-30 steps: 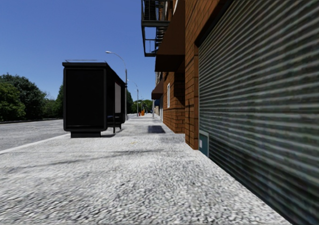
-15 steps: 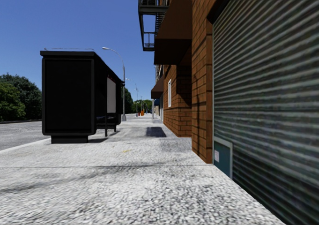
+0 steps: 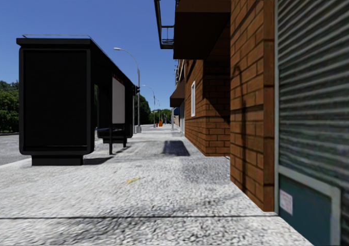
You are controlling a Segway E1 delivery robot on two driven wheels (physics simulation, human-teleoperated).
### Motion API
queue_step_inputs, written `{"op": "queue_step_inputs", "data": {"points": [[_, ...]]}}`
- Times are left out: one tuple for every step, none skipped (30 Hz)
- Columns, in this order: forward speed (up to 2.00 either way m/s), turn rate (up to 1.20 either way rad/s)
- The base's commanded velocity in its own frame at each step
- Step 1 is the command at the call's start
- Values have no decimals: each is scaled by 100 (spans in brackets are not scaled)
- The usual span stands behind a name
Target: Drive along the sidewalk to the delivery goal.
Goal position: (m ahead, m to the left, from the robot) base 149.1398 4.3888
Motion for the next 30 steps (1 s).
{"op": "queue_step_inputs", "data": {"points": [[200,0],[200,0],[200,0],[200,0],[200,7],[200,7],[200,9],[200,7],[200,0],[200,0],[200,0],[200,0],[200,0],[200,0],[200,0],[200,0],[200,0],[200,0],[200,0],[200,0],[200,0],[200,0],[200,0],[200,0],[200,0],[200,5],[200,7],[200,7],[200,9],[200,10]]}}
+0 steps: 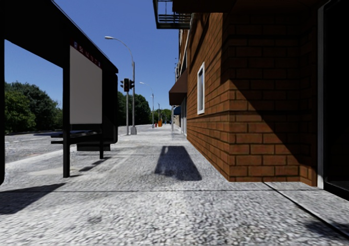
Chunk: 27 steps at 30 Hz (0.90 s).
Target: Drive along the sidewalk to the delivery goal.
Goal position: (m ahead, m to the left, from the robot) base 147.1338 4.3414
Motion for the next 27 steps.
{"op": "queue_step_inputs", "data": {"points": [[200,8],[200,8],[200,0],[200,0],[200,0],[200,9],[200,12],[200,13],[200,13],[200,10],[200,0],[200,0],[200,0],[200,0],[200,0],[200,0],[200,0],[200,0],[200,0],[200,0],[200,0],[200,0],[200,0],[200,0],[200,0],[200,0],[200,0]]}}
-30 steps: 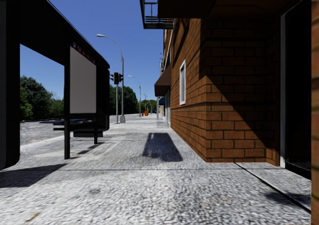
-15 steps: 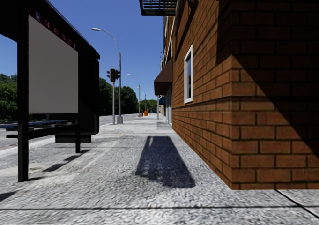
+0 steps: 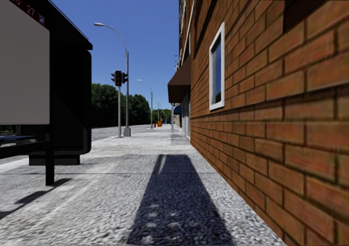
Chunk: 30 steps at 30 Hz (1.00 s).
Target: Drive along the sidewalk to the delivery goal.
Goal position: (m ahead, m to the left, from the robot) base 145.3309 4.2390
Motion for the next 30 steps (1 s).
{"op": "queue_step_inputs", "data": {"points": [[200,0],[200,0],[200,1],[200,1],[200,16],[200,24],[200,24],[200,34],[200,39],[200,41],[200,41],[200,41],[200,41],[200,41],[200,41],[200,35],[200,0],[200,0],[200,0],[200,0],[200,0],[200,0],[200,0],[200,0],[200,0],[200,0],[200,0],[200,0],[200,0],[200,0]]}}
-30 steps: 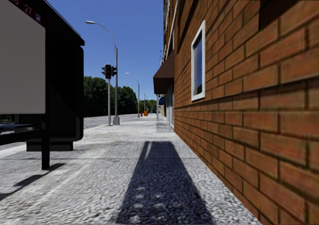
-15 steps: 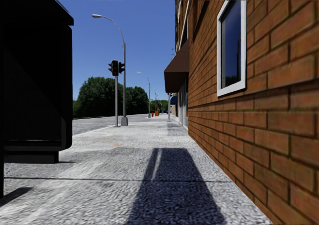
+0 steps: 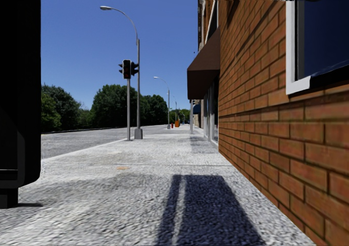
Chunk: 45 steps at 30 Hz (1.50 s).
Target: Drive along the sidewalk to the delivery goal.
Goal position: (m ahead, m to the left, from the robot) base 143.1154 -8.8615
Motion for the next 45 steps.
{"op": "queue_step_inputs", "data": {"points": [[200,0],[200,0],[200,0],[200,0],[200,0],[200,0],[200,0],[200,0],[200,0],[200,0],[200,0],[200,0],[200,0],[200,0],[200,0],[200,0],[200,0],[200,0],[200,0],[200,0],[200,0],[200,0],[200,0],[200,0],[200,0],[200,0],[200,0],[200,0],[200,0],[200,0],[200,0],[200,0],[200,0],[200,0],[200,0],[200,0],[200,0],[200,0],[200,0],[200,0],[200,0],[200,0],[200,0],[200,0],[200,0]]}}
